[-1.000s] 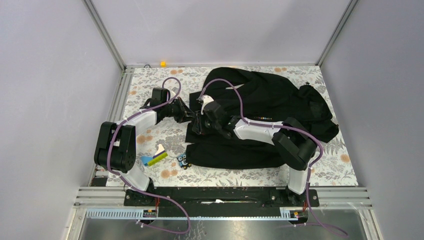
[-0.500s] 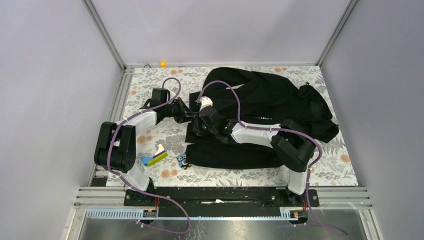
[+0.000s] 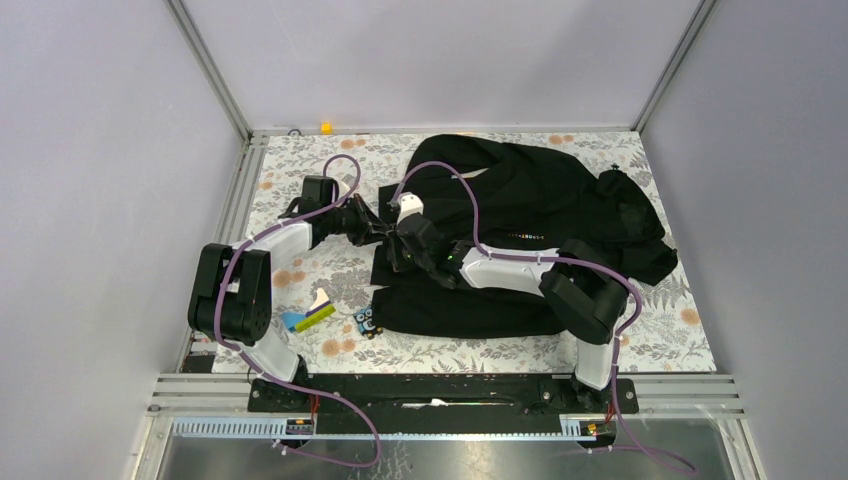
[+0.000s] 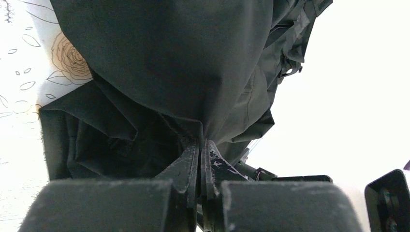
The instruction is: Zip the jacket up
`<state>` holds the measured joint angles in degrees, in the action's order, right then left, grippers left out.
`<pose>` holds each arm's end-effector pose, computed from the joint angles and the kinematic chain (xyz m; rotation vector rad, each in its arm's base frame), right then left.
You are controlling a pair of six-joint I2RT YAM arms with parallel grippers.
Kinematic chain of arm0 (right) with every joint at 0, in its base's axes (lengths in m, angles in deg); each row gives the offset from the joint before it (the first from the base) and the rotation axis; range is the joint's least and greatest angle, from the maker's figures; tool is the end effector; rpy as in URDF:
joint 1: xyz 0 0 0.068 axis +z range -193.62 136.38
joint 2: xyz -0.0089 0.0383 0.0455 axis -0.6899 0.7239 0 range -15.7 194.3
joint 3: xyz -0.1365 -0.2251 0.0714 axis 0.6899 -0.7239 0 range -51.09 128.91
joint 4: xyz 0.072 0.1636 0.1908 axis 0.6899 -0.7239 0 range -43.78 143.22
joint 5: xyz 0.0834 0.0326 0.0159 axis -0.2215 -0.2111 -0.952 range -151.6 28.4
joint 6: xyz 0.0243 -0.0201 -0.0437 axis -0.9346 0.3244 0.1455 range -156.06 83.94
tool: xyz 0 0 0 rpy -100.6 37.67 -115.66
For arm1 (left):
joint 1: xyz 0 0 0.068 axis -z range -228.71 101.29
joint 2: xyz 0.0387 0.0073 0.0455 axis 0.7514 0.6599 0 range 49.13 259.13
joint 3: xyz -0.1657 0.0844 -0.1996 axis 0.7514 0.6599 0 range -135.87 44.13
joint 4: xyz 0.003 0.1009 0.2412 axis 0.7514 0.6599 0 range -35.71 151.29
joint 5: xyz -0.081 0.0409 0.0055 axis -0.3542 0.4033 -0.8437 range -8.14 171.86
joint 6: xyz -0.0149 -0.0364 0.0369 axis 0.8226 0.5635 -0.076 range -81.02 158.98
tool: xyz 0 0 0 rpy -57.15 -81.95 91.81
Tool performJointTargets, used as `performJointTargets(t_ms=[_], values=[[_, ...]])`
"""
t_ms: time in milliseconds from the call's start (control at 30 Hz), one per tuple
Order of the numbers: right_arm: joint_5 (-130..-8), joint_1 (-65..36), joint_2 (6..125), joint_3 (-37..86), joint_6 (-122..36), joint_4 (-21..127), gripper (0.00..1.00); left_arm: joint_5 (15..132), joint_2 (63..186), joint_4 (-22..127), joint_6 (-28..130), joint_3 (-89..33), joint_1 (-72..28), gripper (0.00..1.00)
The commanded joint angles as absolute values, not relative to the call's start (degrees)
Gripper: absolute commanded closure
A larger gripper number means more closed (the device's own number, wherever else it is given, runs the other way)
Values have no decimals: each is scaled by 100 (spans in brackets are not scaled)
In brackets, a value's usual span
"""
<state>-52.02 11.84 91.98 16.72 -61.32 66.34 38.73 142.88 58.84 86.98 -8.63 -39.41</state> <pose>0.2454 0.3459 0.2049 -0.4433 2.0588 0.7048 0.3233 -0.0775 0.1902 -0.4439 2.4723 -1.3455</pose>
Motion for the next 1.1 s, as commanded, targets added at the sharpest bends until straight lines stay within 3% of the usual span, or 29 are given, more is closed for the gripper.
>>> performJointTargets(t_ms=[0,467,667,800,1067], values=[[-5329,1135,9129,1879,-5492,6340,100,3855,14111,5959,8410,-851,-4041,100],[-8356,-81,9246,2416,-5388,4089,100,4372,13825,6137,8011,-826,-4187,100],[-8435,-271,9421,2904,-4582,3093,100,4414,13826,6198,7865,-902,-4200,100],[-8398,-304,9629,3523,-3029,1677,100,4511,13779,6280,7785,-958,-4203,100],[-6965,-750,9805,3734,-999,219,100,5097,13753,6774,7586,-1156,-4203,100]])
